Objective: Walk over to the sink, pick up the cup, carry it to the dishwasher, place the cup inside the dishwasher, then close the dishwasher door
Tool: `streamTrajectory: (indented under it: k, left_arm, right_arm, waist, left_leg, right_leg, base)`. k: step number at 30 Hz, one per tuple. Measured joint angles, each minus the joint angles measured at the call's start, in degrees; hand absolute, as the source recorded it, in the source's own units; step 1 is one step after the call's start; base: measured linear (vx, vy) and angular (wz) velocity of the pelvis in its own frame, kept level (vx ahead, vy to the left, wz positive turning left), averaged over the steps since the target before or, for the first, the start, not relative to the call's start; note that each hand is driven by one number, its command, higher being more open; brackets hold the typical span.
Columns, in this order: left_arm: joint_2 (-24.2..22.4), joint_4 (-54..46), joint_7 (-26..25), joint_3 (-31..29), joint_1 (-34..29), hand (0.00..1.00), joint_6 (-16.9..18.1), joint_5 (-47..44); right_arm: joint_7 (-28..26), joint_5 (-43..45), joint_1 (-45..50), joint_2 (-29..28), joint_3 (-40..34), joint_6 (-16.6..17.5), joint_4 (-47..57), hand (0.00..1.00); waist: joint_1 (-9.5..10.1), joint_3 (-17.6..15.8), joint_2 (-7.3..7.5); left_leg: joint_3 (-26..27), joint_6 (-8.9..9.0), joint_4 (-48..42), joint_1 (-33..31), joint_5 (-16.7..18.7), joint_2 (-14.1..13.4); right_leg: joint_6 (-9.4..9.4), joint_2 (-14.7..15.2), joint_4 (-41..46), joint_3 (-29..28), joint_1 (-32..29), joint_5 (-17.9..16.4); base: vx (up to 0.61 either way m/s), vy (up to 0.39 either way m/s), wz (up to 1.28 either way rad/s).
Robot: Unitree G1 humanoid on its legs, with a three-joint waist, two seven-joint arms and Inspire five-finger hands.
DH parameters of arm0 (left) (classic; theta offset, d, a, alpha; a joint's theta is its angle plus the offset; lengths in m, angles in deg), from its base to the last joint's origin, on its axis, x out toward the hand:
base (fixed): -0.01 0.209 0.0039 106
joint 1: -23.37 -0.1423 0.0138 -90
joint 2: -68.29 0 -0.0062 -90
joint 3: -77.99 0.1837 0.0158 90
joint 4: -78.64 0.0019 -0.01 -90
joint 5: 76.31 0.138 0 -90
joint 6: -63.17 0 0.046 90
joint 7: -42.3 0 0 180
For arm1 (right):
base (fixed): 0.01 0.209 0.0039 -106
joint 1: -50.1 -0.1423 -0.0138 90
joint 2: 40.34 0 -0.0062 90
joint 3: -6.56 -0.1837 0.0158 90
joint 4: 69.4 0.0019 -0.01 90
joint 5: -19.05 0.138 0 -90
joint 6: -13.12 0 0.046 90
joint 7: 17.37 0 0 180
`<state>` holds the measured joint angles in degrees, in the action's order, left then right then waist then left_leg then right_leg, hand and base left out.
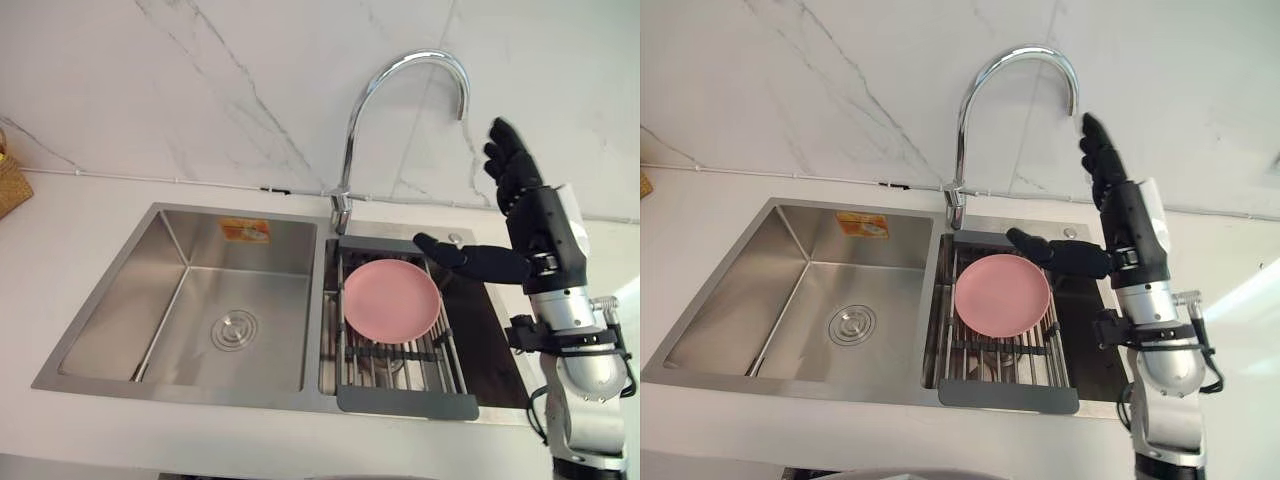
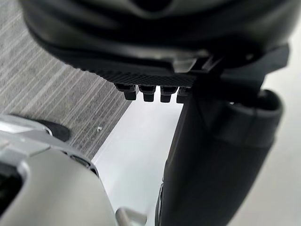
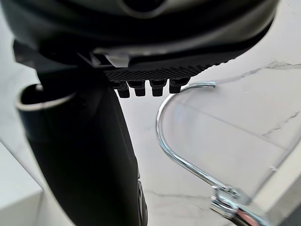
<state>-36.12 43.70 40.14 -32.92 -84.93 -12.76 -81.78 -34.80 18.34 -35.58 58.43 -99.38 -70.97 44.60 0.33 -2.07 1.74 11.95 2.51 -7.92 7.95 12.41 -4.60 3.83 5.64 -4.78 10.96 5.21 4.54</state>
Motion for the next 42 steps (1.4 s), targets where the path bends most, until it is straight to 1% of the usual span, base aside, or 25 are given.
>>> streamTrajectory:
  k: [1,3,4,6,7,10,13,16,20,22,24,28,31,36,40,42]
  left_arm:
    - [0.1,0.4,0.1,0.0,0.1,1.00,0.2,0.8]
    - [0.1,0.7,0.1,0.1,0.2,1.00,0.2,1.1]
    - [0.2,1.1,0.2,0.1,0.4,1.00,0.2,1.1]
    - [0.4,1.4,0.2,0.3,0.5,1.00,0.2,1.1]
    - [0.8,1.5,0.2,1.2,0.5,1.00,0.1,1.1]
    - [1.3,1.6,0.3,2.1,0.7,1.00,-0.2,1.2]
    - [1.7,1.6,0.4,2.3,1.2,1.00,-0.6,1.2]
    - [1.8,1.6,0.5,2.2,1.2,1.00,-0.9,2.1]
    - [2.0,1.6,0.6,2.3,1.2,1.00,-1.1,2.9]
    - [2.5,1.6,0.7,2.3,1.2,1.00,-1.4,3.4]
    - [2.9,1.6,0.8,2.9,1.1,1.00,-1.6,3.4]
    - [3.6,1.6,1.0,4.7,1.2,1.00,-1.7,3.4]
    - [3.7,1.6,1.0,4.7,1.2,1.00,-1.9,3.4]
    - [3.8,1.4,1.1,4.8,1.2,1.00,-2.6,3.4]
    - [3.8,1.4,1.1,4.8,1.2,1.00,-2.8,3.4]
    - [3.8,1.4,1.1,4.8,1.2,1.00,-2.8,3.4]
  right_arm:
    - [-2.4,-2.3,-0.4,1.9,0.0,-1.1,-0.3,1.00]
    - [-4.6,-4.4,-1.2,3.4,0.0,-1.9,-1.0,1.00]
    - [-6.5,-7.1,-2.0,4.0,0.0,-2.6,-1.4,1.00]
    - [-8.6,-10.9,-2.4,4.5,0.1,-3.1,-1.5,1.00]
    - [-10.6,-13.8,-2.7,4.7,0.3,-3.5,-1.7,1.00]
    - [-13.2,-18.3,-2.9,5.3,1.1,-4.1,-2.0,1.00]
    - [-16.0,-23.3,-3.3,5.8,3.0,-4.8,-2.9,1.00]
    - [-17.8,-24.5,-3.3,5.8,4.0,-5.0,-3.2,1.00]
    - [-18.7,-26.6,-3.5,5.9,5.6,-4.8,-3.5,1.00]
    - [-18.7,-28.8,-3.6,5.9,6.4,-4.0,-4.0,1.00]
    - [-18.6,-30.7,-3.6,6.1,7.3,-2.9,-5.5,1.00]
    - [-18.5,-35.6,-3.3,6.1,9.9,-1.1,-8.6,1.00]
    - [-18.5,-37.7,-2.4,6.1,10.8,0.7,-9.2,1.00]
    - [-18.4,-40.4,-2.3,6.1,12.4,2.5,-9.4,1.00]
    - [-16.8,-43.5,-2.3,6.1,13.3,4.2,-9.5,1.00]
    - [-15.8,-44.5,-2.3,6.1,14.0,4.4,-9.5,1.00]
  waist:
    - [-0.25,0.0,0.00]
    - [-0.41,0.0,-0.01]
    - [-0.49,0.0,0.00]
    - [-0.65,0.0,-0.01]
    - [-0.99,0.0,0.03]
    - [-1.23,0.0,0.07]
    - [-1.34,0.0,0.14]
    - [-1.33,-0.1,0.26]
    - [-1.28,-0.2,0.87]
    - [-1.23,-0.1,1.39]
    - [-1.22,0.0,1.61]
    - [-1.22,-0.1,1.65]
    - [-1.19,-0.1,1.65]
    - [-1.11,-0.9,1.68]
    - [-1.00,-1.5,1.64]
    - [-0.99,-1.7,1.64]
  left_leg:
    - [-0.5,-0.20,0.3,-0.1,-0.1,0.0]
    - [-0.6,-0.44,0.9,-0.1,-0.3,-0.1]
    - [-0.7,-0.49,1.3,-0.1,-0.5,-0.1]
    - [-0.7,-0.56,1.6,-0.1,-0.7,-0.1]
    - [-1.0,-0.55,1.8,-0.1,-1.0,-0.1]
    - [-1.1,-0.57,2.2,-0.4,-1.6,0.1]
    - [-1.2,-0.49,3.5,-0.6,-2.9,0.5]
    - [-1.4,-0.40,3.9,-0.7,-3.5,0.4]
    - [-1.7,-0.16,4.5,-0.7,-4.2,0.4]
    - [-1.8,-0.04,4.9,-1.0,-4.6,0.4]
    - [-1.9,-0.05,5.0,-1.2,-4.8,0.5]
    - [-2.3,-0.19,5.3,-1.3,-5.1,0.9]
    - [-2.9,-0.19,5.4,-1.5,-5.3,0.9]
    - [-3.4,-0.04,5.6,-1.6,-5.7,0.9]
    - [-3.6,0.04,5.7,-1.7,-5.9,0.8]
    - [-3.6,0.07,5.7,-1.7,-5.9,0.8]
  right_leg:
    - [0.00,-0.1,0.0,0.4,0.0,0.0]
    - [0.00,-0.2,0.0,0.6,-0.1,0.0]
    - [0.00,-0.3,0.0,0.8,-0.3,0.0]
    - [-0.01,-0.3,0.0,0.9,-0.4,0.0]
    - [-0.01,-0.2,0.0,1.1,-0.4,0.0]
    - [-0.01,-0.1,0.0,1.3,-0.7,0.0]
    - [-0.03,0.2,0.0,1.3,-1.5,0.0]
    - [-0.18,0.1,0.0,1.5,-1.5,0.1]
    - [-0.34,0.1,0.0,1.7,-1.7,0.4]
    - [-0.38,0.1,-0.1,1.8,-2.1,0.6]
    - [-0.36,0.1,-0.1,2.0,-2.3,0.7]
    - [-0.21,0.4,0.0,2.4,-2.3,0.8]
    - [-0.21,0.5,0.0,3.0,-2.2,0.9]
    - [-0.21,0.5,-0.1,3.5,-2.2,0.9]
    - [-0.20,0.5,-0.1,3.7,-2.1,0.9]
    - [-0.19,0.5,-0.1,3.7,-2.1,0.9]
  base:
    - [0.00,-0.048,0.16]
    - [-0.03,-0.041,0.08]
    - [-0.05,-0.039,0.02]
    - [-0.06,-0.042,0.04]
    - [-0.07,-0.036,0.07]
    - [-0.08,-0.032,0.03]
    - [-0.10,-0.045,0.00]
    - [-0.10,-0.049,0.03]
    - [-0.08,-0.043,0.04]
    - [-0.07,-0.038,0.02]
    - [-0.04,-0.021,0.03]
    - [-0.03,-0.010,0.05]
    - [-0.03,-0.015,0.09]
    - [-0.05,-0.022,0.06]
    - [-0.05,-0.017,0.02]
    - [-0.05,-0.015,0.00]
